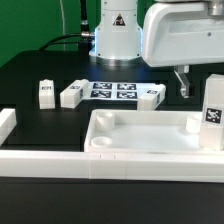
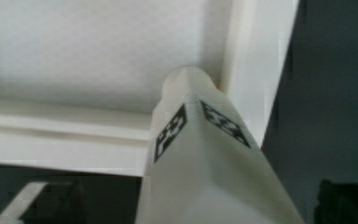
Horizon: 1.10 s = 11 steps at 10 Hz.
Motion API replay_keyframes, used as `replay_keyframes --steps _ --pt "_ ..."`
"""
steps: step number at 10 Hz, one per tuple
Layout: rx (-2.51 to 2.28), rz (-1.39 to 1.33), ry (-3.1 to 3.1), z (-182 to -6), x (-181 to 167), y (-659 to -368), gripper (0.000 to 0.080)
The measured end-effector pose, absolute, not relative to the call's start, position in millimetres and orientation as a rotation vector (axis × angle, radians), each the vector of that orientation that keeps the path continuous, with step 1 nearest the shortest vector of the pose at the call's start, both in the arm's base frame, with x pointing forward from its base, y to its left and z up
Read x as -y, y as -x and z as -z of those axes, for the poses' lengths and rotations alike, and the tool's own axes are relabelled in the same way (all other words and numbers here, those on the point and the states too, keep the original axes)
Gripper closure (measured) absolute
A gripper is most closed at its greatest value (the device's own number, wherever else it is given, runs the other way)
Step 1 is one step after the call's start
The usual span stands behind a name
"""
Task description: Assemble desk
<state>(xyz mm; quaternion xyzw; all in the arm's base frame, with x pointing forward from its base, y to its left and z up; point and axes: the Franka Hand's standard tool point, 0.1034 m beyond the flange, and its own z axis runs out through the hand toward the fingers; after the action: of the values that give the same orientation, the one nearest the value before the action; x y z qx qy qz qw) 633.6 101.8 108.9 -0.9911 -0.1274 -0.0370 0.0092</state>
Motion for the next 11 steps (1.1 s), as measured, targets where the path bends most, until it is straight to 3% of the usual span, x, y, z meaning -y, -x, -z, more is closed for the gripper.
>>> replay_keyframes --steps 7,9,11 --pt "1.203 0.106 2.953 -108.6 -108.0 -632.5 0.0151" --pt "1.241 0.104 2.937 -108.3 -107.8 -632.4 0.0151" --pt "1.241 0.103 2.938 -108.1 -107.5 -632.4 0.0412"
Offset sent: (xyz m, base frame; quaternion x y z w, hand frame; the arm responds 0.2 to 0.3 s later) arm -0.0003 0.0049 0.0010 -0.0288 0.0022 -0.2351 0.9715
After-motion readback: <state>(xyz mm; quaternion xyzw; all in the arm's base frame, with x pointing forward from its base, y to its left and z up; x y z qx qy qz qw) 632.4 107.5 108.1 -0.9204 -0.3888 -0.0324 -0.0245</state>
